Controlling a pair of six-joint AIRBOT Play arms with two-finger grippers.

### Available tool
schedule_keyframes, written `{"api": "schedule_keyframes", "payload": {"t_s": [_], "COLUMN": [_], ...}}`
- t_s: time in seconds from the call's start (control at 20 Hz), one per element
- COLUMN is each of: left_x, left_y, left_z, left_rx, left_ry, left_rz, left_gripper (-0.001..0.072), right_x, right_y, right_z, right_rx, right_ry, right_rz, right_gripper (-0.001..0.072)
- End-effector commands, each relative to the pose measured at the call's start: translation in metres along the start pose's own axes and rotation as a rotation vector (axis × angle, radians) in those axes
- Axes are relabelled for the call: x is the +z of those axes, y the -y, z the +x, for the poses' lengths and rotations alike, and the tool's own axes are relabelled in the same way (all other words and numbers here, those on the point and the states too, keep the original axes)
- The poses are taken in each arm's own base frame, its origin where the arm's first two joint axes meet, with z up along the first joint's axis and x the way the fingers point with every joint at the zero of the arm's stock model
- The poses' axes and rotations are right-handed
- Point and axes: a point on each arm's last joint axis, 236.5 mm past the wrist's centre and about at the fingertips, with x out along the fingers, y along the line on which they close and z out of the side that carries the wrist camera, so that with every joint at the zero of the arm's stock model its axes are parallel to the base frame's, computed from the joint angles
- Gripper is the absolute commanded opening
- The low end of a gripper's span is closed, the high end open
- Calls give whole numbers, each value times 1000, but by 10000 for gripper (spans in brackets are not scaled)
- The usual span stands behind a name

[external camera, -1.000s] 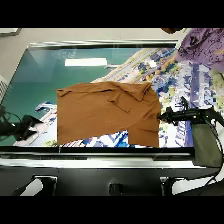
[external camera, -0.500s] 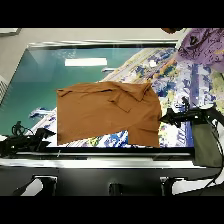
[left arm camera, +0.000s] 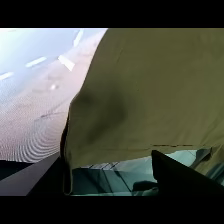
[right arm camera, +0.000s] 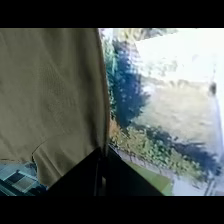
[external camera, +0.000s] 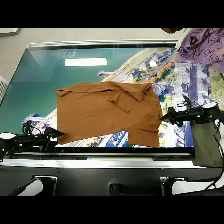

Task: Fold the clothes and pants, and hang the long-sleeved shirts on hangers.

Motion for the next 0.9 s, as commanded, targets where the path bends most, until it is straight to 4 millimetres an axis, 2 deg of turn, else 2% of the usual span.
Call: {"api": "schedule_keyframes", "payload": {"t_s": [0.0,0.05,0.1,0.15,0.2,0.25,0.3,0.35,0.6,0.7,0.8,0.85], "left_x": [-2,-1,-1,-1,-1,-2,-2,-2,0,12,36,51], "left_y": [-6,-7,-7,-7,-7,-7,-7,-7,-1,14,40,61], "left_z": [5,5,6,6,6,6,6,6,3,-4,-14,-23], "left_rx": [28,29,30,31,31,31,31,31,21,12,7,-2], "left_ry": [-12,-10,-10,-11,-12,-13,-14,-14,-15,7,78,128], "left_rz": [11,11,12,12,10,11,11,14,43,90,169,217], "left_gripper": [593,592,513,388,373,316,141,30,12,11,10,10], "right_x": [2,2,2,2,2,1,1,-1,-12,-17,-2,12], "right_y": [-6,-7,-7,-7,-8,-8,-8,-9,-17,-45,-85,-110], "right_z": [-6,-7,-7,-8,-8,-8,-8,-8,-7,-3,0,-3], "right_rx": [0,0,0,1,1,1,3,4,38,101,119,100], "right_ry": [18,21,22,22,22,20,17,13,-35,-47,39,104], "right_rz": [-16,-19,-20,-21,-21,-20,-20,-21,-46,-122,-218,-298], "right_gripper": [25,25,25,25,25,25,25,25,25,24,23,22]}}
